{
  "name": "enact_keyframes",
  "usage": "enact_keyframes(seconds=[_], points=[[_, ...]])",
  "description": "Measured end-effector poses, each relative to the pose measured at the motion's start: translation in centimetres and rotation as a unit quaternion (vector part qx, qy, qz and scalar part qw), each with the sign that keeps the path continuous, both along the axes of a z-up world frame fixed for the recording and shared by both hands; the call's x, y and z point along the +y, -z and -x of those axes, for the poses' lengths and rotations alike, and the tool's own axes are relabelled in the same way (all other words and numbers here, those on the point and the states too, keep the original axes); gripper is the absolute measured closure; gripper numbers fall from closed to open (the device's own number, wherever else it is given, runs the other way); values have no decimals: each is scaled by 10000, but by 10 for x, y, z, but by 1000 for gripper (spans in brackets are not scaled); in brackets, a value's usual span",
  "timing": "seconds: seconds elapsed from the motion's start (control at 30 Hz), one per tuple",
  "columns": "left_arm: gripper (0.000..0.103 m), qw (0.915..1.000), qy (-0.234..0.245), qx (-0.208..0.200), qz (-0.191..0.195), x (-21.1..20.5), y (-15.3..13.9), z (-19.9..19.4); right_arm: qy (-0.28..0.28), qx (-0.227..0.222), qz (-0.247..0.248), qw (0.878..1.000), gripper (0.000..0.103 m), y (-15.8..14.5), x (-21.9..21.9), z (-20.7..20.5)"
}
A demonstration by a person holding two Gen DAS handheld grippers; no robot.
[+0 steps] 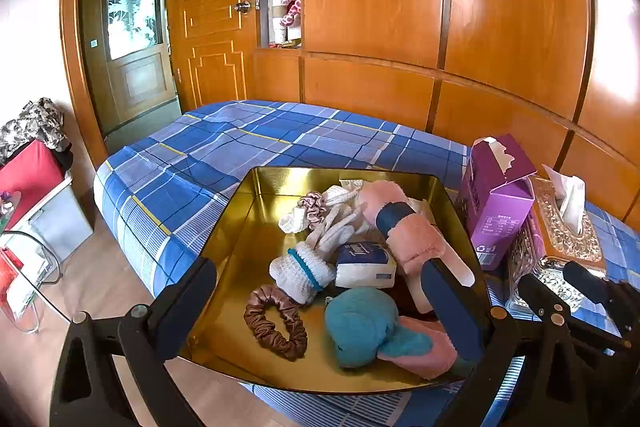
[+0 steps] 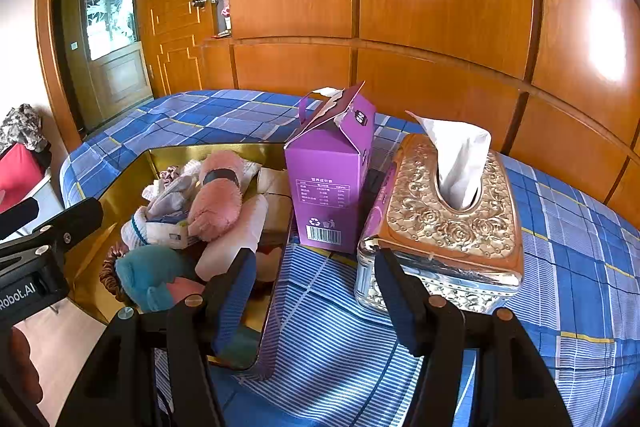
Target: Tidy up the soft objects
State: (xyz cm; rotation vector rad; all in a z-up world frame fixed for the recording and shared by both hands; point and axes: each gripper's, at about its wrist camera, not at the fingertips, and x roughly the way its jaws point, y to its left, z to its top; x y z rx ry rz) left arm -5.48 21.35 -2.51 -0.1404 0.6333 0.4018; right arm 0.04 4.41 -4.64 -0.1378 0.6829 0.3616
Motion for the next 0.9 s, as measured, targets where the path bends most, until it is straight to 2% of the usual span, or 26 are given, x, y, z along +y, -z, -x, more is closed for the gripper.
enact_keyframes(seconds=[0.9], points=[[0, 10000, -41, 2, 29, 1, -1, 2, -5, -25, -14, 10000, 41, -1, 0, 2]])
